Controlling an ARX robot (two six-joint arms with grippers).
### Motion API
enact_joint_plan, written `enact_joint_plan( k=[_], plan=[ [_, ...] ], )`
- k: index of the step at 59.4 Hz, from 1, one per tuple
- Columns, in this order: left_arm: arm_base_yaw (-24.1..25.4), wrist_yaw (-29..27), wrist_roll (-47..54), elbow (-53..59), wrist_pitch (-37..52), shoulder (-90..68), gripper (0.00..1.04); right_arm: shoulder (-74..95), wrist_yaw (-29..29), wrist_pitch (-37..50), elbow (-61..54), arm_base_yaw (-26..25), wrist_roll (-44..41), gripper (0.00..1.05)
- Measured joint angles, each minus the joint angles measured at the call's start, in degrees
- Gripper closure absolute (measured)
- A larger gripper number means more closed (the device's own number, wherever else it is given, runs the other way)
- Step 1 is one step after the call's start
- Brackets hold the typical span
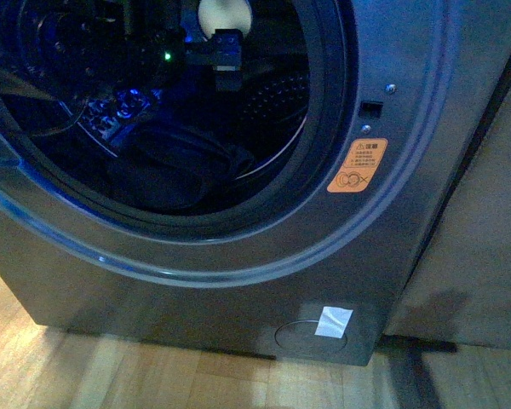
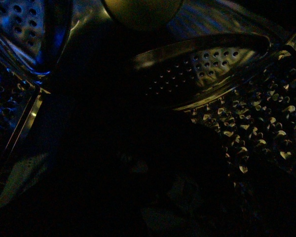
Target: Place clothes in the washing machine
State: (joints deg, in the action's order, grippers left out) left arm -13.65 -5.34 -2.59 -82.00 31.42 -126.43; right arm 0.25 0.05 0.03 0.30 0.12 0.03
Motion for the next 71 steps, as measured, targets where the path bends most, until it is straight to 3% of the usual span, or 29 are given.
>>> enact_joint_plan(
  k=[20,42,46,50,60,71],
  plan=[
    [-0.11,4.55,0.07,24.33,7.3,15.19,0.07,0.0,-0.02,0.0,0.0,0.0,-0.02,1.02],
    [-0.85,10.27,-2.23,52.87,10.97,45.46,0.07,0.0,0.0,0.0,0.0,0.0,0.0,1.02],
    [-1.9,-1.11,-0.22,59.06,17.64,50.84,0.19,0.0,0.0,0.0,0.0,0.0,0.0,1.02],
    [-1.36,-6.91,0.72,63.47,19.98,55.74,0.29,0.0,0.0,0.0,0.0,0.0,0.0,1.02],
    [2.84,-4.83,1.66,71.23,18.69,64.89,0.69,0.0,-0.02,0.0,0.0,0.0,0.0,1.02],
    [5.73,-2.32,1.99,74.88,15.43,71.97,1.01,0.0,-0.02,0.0,0.0,0.0,0.0,1.02]
  ],
)
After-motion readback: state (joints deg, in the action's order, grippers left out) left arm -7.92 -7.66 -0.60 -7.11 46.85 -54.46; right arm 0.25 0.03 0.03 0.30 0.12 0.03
